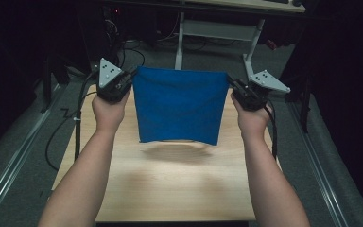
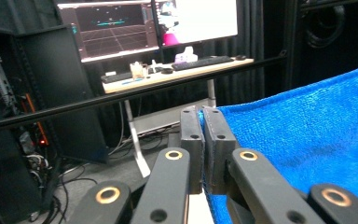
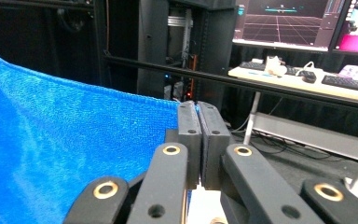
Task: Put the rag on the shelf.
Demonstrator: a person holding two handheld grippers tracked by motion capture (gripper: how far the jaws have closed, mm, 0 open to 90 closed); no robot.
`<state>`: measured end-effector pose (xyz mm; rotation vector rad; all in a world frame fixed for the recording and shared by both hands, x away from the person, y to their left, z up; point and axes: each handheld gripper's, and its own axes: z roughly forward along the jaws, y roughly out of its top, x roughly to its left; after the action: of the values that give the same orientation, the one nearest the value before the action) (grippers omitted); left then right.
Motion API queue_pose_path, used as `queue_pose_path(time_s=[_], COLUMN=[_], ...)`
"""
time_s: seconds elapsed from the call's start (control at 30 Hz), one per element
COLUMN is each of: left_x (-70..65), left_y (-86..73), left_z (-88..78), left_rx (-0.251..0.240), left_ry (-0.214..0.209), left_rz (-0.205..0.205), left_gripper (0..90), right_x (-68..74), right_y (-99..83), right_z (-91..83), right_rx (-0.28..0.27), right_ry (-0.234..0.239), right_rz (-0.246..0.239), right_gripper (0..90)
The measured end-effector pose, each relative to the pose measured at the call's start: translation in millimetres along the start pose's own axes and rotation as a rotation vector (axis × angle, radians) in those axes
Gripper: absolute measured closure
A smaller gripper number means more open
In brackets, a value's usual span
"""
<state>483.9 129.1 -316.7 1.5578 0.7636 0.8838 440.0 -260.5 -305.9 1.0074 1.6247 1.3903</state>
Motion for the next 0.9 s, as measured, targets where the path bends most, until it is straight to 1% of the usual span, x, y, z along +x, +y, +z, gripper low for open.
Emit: queue_pose_path(time_s=[0.1,0.17,0.27,0.3,0.33,0.47,0.5,0.57,0.6,0.63,0.67,0.7,0.73,0.8,0.87,0.9], left_x=[3.6,5.2,8.4,9.4,10.2,11.3,12.2,12.5,12.6,12.8,12.1,10.8,10.0,9.0,7.2,5.9], left_y=[-1.5,-2.8,-9.4,-14.1,-18.5,-37.8,-44.9,-56.4,-61.9,-66.8,-70.4,-74.8,-78.4,-84.8,-88.8,-91.2], left_z=[11.4,16.2,23.7,27.2,29.8,37.6,40.3,43.8,45.8,48.2,50.0,51.4,52.1,52.9,53.2,53.9], left_rx=[0.033,0.048,0.083,0.107,0.123,0.174,0.205,0.24,0.257,0.287,0.308,0.32,0.326,0.332,0.33,0.338], left_ry=[0.012,0.018,0.021,0.018,0.019,0.015,0.003,-0.008,-0.023,-0.042,-0.05,-0.055,-0.062,-0.077,-0.09,-0.1], left_rz=[0.007,0.009,0.0,-0.004,-0.01,-0.034,-0.043,-0.049,-0.062,-0.072,-0.069,-0.058,-0.059,-0.076,-0.086,-0.09], left_gripper=[88.1,88.1,88.1,88.1,88.1,88.1,88.1,88.1,88.0,88.0,87.9,87.9,87.9,87.9,87.9,87.9], right_x=[-3.1,-4.1,-7.7,-8.9,-10.1,-12.6,-12.5,-12.7,-13.1,-12.9,-13.9,-14.4,-14.4,-15.4,-16.4,-17.3], right_y=[1.8,2.2,-1.1,-2.9,-7.1,-24.0,-28.8,-38.2,-43.8,-48.2,-56.1,-60.6,-60.6,-68.9,-75.8,-79.4], right_z=[9.4,15.8,26.7,29.6,35.2,48.2,50.8,55.6,57.9,58.7,60.0,60.6,60.6,60.4,58.9,58.7], right_rx=[0.014,0.028,0.047,0.056,0.081,0.136,0.151,0.182,0.198,0.213,0.23,0.24,0.24,0.259,0.272,0.276], right_ry=[-0.013,-0.02,-0.018,-0.019,-0.02,-0.014,-0.011,-0.011,-0.011,-0.015,-0.015,-0.015,-0.015,-0.018,-0.021,-0.02], right_rz=[-0.006,-0.01,-0.009,-0.014,-0.017,-0.008,-0.003,-0.017,-0.025,-0.013,-0.01,-0.013,-0.013,-0.014,-0.006,-0.004], right_gripper=[89.7,89.7,89.6,89.7,89.6,89.7,89.6,89.7,89.7,89.7,89.7,89.7,89.7,89.7,89.7,89.7])
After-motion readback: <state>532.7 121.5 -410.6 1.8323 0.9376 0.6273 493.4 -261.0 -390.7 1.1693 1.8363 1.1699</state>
